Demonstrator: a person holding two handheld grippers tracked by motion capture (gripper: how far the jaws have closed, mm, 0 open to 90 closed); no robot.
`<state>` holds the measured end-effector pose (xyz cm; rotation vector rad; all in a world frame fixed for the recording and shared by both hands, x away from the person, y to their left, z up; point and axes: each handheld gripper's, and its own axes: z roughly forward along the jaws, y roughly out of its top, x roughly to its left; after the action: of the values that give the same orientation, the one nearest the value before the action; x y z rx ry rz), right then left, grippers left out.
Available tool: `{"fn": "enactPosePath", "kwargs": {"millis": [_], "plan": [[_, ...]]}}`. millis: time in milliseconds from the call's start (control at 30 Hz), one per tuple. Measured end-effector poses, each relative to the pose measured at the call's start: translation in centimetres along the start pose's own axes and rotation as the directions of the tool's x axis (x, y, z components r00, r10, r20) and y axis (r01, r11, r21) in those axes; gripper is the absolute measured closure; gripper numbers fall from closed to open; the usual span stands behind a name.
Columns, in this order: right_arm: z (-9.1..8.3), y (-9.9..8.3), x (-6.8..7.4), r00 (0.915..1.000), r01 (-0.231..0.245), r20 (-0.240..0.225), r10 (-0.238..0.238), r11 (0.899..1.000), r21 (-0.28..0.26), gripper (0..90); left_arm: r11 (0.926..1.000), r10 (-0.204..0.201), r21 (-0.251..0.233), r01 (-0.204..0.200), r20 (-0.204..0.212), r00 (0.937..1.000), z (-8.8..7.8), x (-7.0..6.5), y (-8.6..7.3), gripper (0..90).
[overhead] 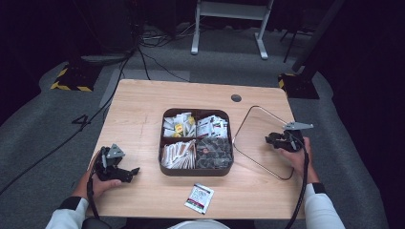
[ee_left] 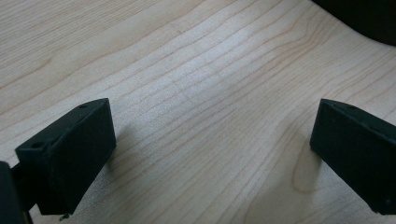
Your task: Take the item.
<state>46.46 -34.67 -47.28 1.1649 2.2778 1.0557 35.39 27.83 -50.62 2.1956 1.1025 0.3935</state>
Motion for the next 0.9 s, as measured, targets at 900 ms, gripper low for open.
{"fn": "enactPosePath", "kwargs": {"millis": [900], "plan": [[-3.4, 3.6, 0.8, 0.9987, 0.046, 0.024, -0.044, 0.992, -0.114, 59.1, 1.0000, -0.004, -0.001, 0.004, 0.001, 1.0000, 0.0, 0.0, 0.0, 0.5]]}}
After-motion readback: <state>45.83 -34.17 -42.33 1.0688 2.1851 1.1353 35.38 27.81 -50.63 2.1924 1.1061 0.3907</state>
